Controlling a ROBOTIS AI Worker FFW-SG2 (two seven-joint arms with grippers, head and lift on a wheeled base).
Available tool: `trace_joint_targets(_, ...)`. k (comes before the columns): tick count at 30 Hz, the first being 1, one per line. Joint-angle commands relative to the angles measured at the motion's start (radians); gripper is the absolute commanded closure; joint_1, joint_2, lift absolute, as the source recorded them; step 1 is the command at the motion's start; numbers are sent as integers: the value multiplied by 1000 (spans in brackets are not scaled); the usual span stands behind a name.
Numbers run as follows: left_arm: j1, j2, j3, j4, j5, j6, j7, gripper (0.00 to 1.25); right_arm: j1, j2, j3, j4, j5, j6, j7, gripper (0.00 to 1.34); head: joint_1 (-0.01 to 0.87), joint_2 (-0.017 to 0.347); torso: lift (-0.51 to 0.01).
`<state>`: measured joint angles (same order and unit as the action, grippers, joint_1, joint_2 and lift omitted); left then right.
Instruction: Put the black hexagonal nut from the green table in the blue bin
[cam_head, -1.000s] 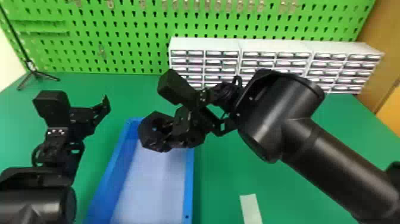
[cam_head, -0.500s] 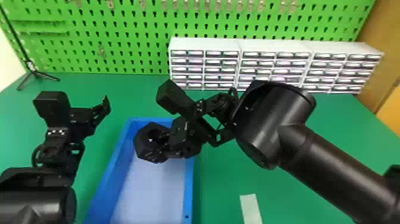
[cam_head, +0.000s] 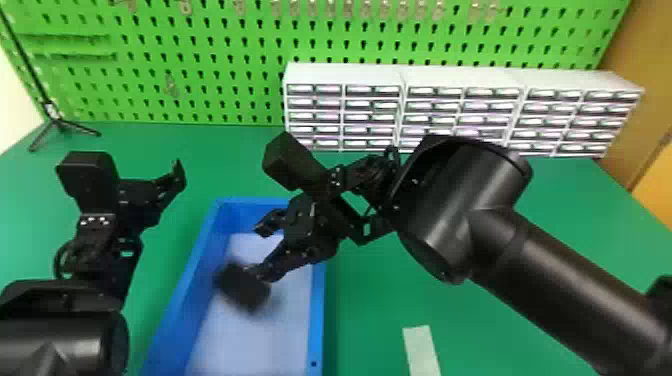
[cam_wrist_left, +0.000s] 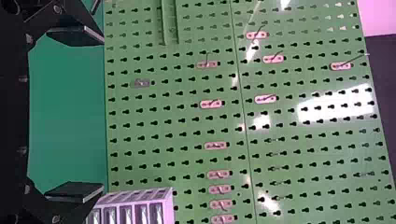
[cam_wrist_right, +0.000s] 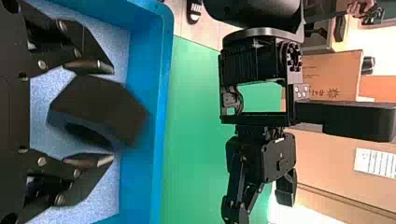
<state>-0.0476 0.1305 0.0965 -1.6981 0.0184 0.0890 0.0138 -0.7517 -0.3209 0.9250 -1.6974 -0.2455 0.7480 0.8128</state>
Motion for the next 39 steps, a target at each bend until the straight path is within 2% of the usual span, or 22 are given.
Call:
trace_joint_targets(1,0,0,0,0,0,0,0,174,0,-1,0,1,0,-3,-1,104,683,28,-96)
trace_joint_targets(23,-2,0,-1,2,0,0,0,174,3,-3,-3,2,-5,-4,-6,101,683,28,-96)
trace_joint_targets(30,2,1,0,0,3,0,0,174,25,-3,-55,2,11,-12,-4,101,683,28,-96)
trace_joint_targets(39,3,0,-3,0,6,0,0,174,72,17,-175,1,64,-13,22,101,683,28,-96)
